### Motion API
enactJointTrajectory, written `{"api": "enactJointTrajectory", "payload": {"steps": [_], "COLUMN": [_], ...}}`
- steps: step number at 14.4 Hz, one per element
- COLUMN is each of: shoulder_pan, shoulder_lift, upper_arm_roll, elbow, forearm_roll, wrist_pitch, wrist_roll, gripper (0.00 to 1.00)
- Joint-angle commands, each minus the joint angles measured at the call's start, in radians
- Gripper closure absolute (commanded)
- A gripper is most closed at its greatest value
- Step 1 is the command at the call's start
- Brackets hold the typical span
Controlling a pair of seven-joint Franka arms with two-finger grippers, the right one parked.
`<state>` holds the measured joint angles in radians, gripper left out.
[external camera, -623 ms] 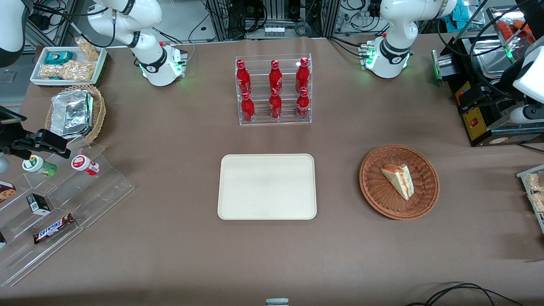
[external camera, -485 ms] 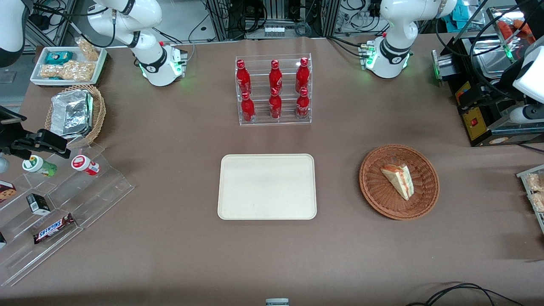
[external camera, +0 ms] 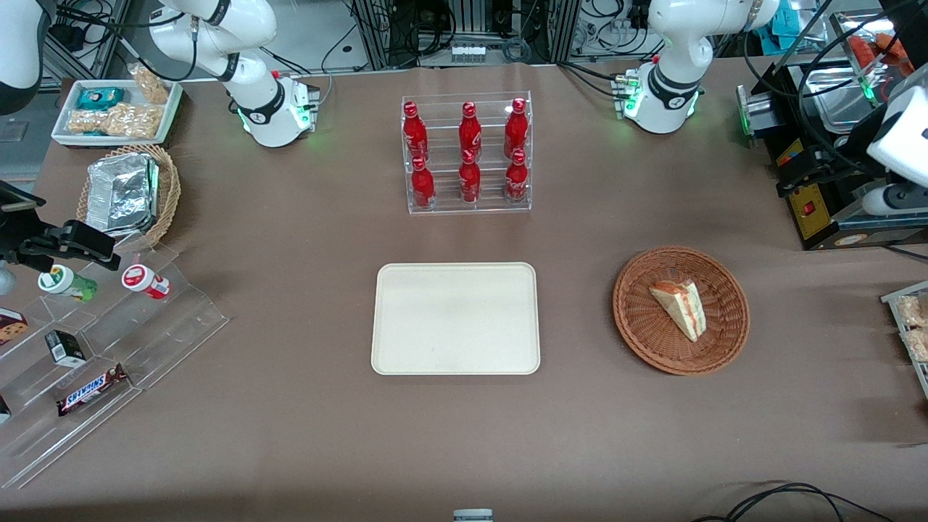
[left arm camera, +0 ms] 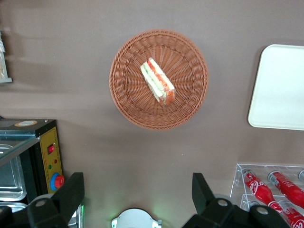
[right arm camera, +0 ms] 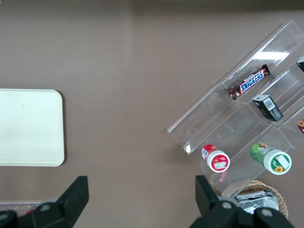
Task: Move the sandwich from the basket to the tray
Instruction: 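Move the left gripper toward the sandwich in the wicker basket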
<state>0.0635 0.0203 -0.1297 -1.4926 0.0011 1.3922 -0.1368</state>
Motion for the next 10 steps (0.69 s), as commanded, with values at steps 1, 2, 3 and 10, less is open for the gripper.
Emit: {"api": "enactJointTrajectory", "payload": {"steps": [1,2,3,10], "shoulder_pan": [0.005,0.007,0.007,-0.004], "shoulder_lift": [0.039,0.077,0.105,0.131], "upper_arm_roll": [0.004,0.004,0.004,0.002], "elbow": [-0.030,-0.032,-0.040,-0.343], "forearm_roll": [-0.006,-0.007,-0.012,-0.009], "wrist_pitch": [0.014,0.018,0.031,0.465], "wrist_roll": [-0.059,-0.099,-0.165,-0.548], "gripper": [0.00,0.00,0.00,0.00]}}
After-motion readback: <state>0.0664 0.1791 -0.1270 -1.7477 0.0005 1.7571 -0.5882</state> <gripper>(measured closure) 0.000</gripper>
